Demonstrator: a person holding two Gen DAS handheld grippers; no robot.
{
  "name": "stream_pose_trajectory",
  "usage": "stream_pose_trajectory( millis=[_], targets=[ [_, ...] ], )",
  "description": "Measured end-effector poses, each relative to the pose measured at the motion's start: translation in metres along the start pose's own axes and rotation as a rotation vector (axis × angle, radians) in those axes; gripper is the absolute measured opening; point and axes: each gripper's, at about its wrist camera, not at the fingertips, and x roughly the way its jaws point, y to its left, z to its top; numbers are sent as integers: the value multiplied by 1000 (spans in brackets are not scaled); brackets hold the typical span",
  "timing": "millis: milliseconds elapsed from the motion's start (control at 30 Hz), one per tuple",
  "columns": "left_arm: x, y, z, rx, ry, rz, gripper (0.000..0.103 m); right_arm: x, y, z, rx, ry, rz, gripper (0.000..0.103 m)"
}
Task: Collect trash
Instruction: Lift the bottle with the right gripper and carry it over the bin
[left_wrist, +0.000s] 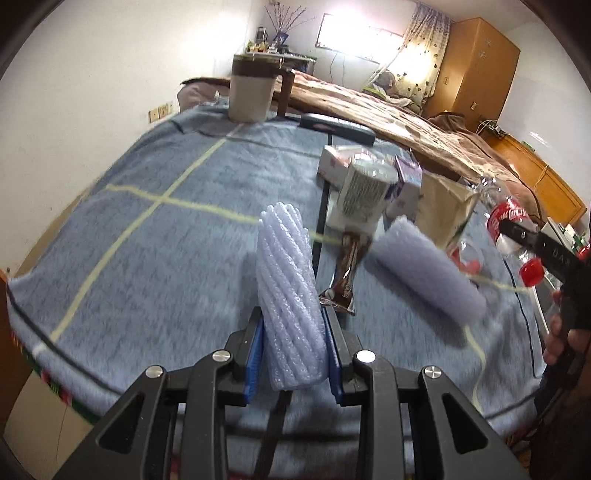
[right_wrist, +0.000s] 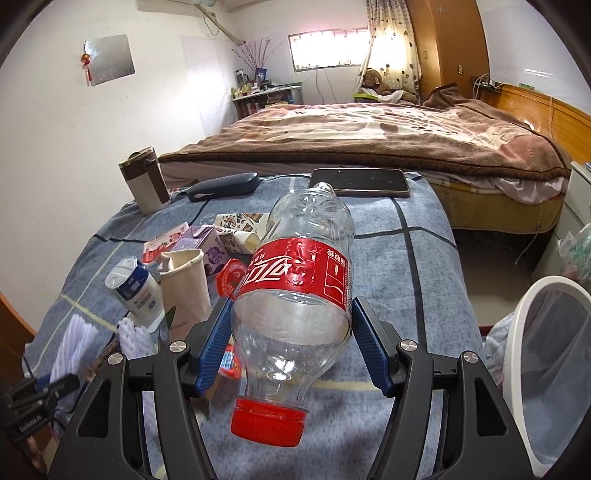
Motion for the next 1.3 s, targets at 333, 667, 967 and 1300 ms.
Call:
stream_pose_trajectory(
  millis=[333, 667, 967, 1300],
  targets=[
    [-33, -14, 0, 41, -88, -2, 31, -28, -9, -7, 16, -38, 5, 66],
    [-51, -59, 10, 123, -140, -93, 31, -60, -27, -11, 43, -85, -23, 66],
    [-50, -123, 20, 219, -146, -224, 31, -89, -52, -15, 72, -128, -85, 66],
    [-37, -210, 22, 350, -116, -356, 31, -110, -92, -26, 101, -136, -221, 66]
  ],
)
